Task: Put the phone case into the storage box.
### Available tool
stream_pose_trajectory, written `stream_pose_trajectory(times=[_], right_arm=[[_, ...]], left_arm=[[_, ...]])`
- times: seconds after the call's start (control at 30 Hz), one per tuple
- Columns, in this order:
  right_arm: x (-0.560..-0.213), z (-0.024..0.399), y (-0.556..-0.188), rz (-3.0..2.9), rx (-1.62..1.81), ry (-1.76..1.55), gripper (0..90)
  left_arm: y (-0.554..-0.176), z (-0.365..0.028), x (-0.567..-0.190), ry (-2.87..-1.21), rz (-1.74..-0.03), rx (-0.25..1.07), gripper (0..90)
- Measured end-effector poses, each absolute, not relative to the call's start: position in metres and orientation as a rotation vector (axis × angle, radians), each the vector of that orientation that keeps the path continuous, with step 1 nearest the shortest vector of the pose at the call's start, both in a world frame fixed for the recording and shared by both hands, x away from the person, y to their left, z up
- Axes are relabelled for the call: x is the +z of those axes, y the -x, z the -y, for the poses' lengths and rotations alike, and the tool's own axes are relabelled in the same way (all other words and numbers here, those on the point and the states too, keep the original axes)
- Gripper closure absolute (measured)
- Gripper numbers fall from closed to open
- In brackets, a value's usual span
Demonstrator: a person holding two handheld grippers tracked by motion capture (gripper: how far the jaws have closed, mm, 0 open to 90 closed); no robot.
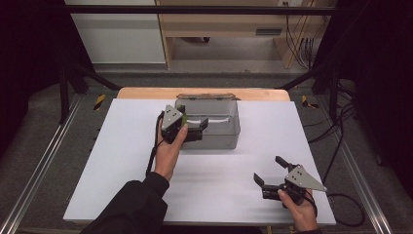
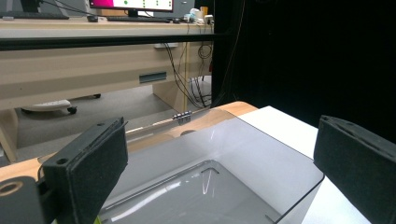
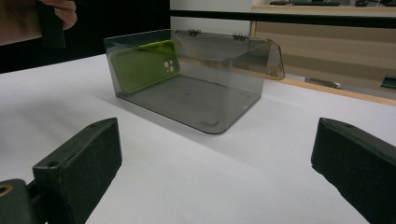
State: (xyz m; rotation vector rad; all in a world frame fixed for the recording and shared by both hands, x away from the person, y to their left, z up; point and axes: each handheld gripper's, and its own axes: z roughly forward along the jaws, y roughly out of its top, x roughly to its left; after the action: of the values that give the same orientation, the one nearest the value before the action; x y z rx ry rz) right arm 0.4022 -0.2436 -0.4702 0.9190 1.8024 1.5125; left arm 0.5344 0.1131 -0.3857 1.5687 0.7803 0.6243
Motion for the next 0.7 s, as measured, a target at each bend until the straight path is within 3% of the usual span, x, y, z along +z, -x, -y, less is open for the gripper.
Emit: stream_pose_trajectory(times=[0.7], right_arm=[[-0.470,0.242,-0.401,-1.795,1.468,-0.886,2.2]], left_arm=[[-0.529,-0.126,-0.378,-1.504,-0.757,0.668,2.7]])
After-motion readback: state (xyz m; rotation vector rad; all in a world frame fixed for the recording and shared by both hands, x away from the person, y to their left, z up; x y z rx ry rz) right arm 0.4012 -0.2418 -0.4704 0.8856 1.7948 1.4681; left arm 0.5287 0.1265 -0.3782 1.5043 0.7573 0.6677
